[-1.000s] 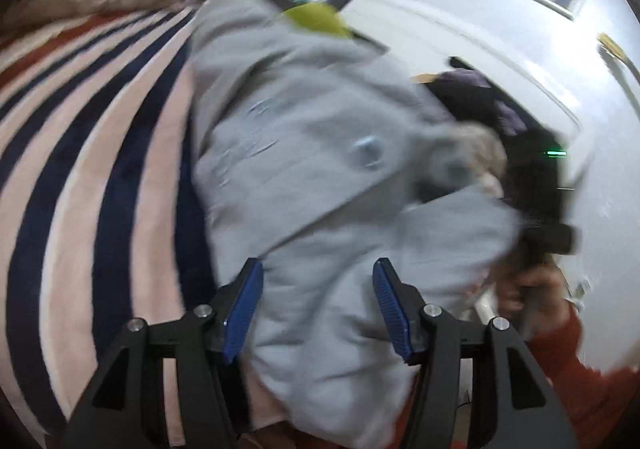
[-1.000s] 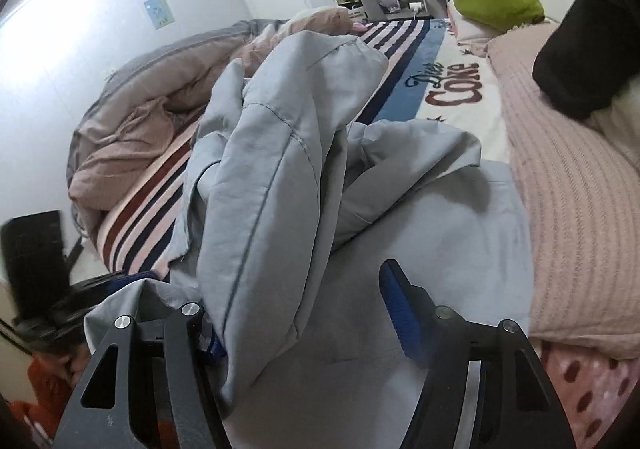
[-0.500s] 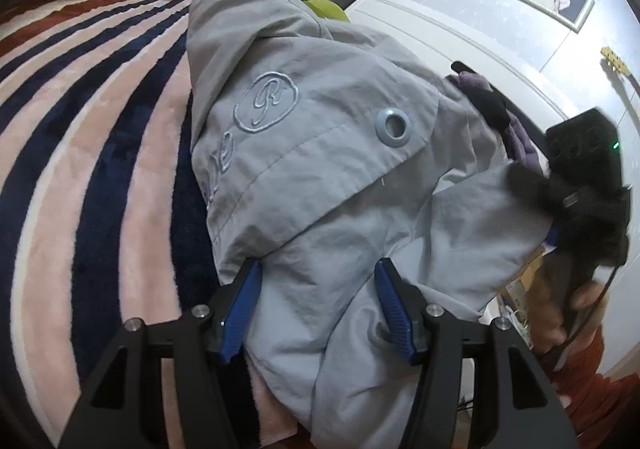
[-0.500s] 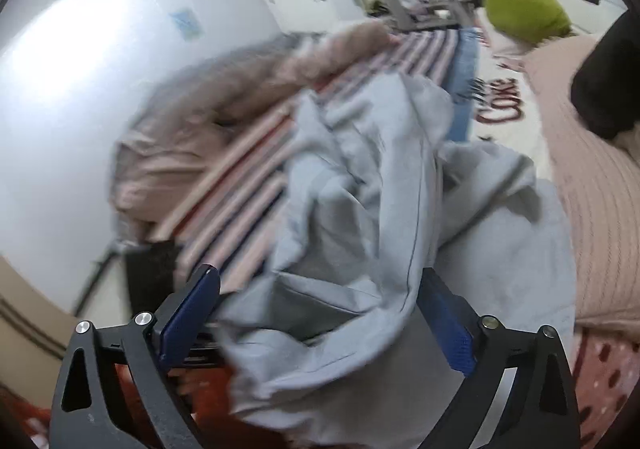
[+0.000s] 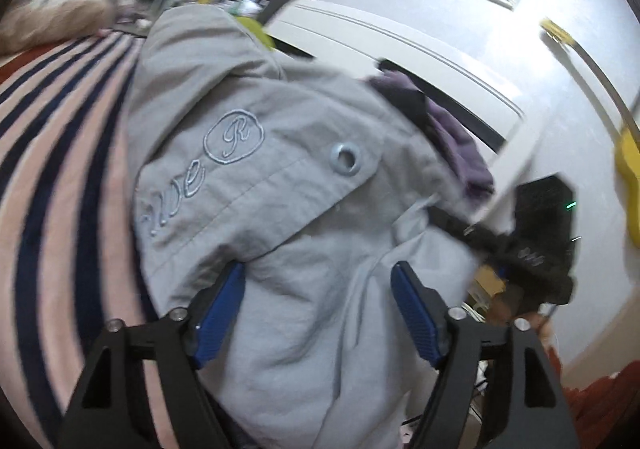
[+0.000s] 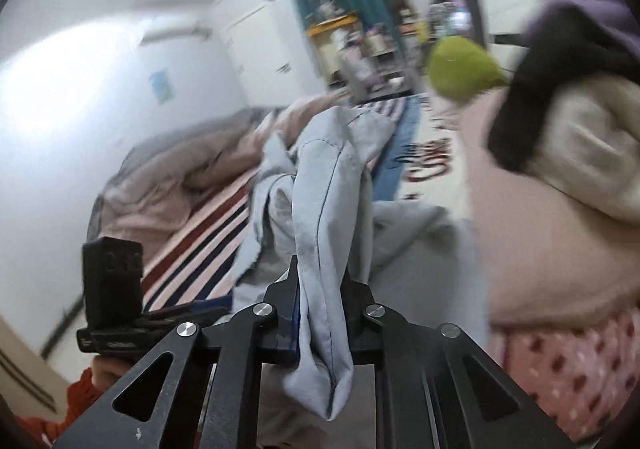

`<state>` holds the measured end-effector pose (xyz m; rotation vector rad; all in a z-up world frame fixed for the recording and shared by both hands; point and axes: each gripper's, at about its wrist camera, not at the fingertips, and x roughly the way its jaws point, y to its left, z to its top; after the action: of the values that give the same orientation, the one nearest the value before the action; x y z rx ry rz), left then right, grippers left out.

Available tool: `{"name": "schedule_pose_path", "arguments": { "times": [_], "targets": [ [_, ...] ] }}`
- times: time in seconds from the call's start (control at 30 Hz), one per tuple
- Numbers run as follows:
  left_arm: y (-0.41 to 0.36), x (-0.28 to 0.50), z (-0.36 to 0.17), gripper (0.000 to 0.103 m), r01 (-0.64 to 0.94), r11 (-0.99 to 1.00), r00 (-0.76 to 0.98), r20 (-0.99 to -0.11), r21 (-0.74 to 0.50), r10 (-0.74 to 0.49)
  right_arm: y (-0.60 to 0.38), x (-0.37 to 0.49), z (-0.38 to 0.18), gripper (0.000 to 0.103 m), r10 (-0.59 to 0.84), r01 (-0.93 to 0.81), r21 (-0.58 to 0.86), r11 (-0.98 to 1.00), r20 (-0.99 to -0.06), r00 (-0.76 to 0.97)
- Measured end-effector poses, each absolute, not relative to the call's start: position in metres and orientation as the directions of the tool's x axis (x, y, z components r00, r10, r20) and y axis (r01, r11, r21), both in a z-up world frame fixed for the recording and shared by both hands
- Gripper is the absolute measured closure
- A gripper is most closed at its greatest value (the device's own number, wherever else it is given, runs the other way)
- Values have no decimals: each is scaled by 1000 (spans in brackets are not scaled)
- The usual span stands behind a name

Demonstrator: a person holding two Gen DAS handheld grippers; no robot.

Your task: Fold large clothes

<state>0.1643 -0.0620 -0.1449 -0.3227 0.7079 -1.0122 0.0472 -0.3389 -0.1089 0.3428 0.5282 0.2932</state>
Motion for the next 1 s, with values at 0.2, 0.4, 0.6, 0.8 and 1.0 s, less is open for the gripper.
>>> {"name": "schedule_pose_path", "arguments": {
  "times": [0.2, 0.4, 0.6, 0.8, 1.0],
  "targets": [
    [-133, 163, -151, 23, 711, 551, 297, -524, -436, -798, -401, 22, -181, 96, 349, -32, 527, 849, -515, 783],
    [-133, 166, -160, 24, 677, 559, 277, -538, -478, -796, -404, 19, -216, 96, 368, -16, 548, 836, -540, 757],
    [-97, 150, -134, 29, 640, 672, 422, -559, -373, -713, -399, 25, -216, 96, 404, -47, 550, 834, -549, 731],
    [-96, 150, -181, 21, 626, 691, 310, -698, -361, -645, -401, 24, -222, 95, 422, -49, 558, 828, -564, 710],
    [-99, 156, -208, 19, 571, 700, 273, -704, -430, -656, -417, 16, -186, 82, 369, -13, 522, 853, -584, 723]
  ]
}}
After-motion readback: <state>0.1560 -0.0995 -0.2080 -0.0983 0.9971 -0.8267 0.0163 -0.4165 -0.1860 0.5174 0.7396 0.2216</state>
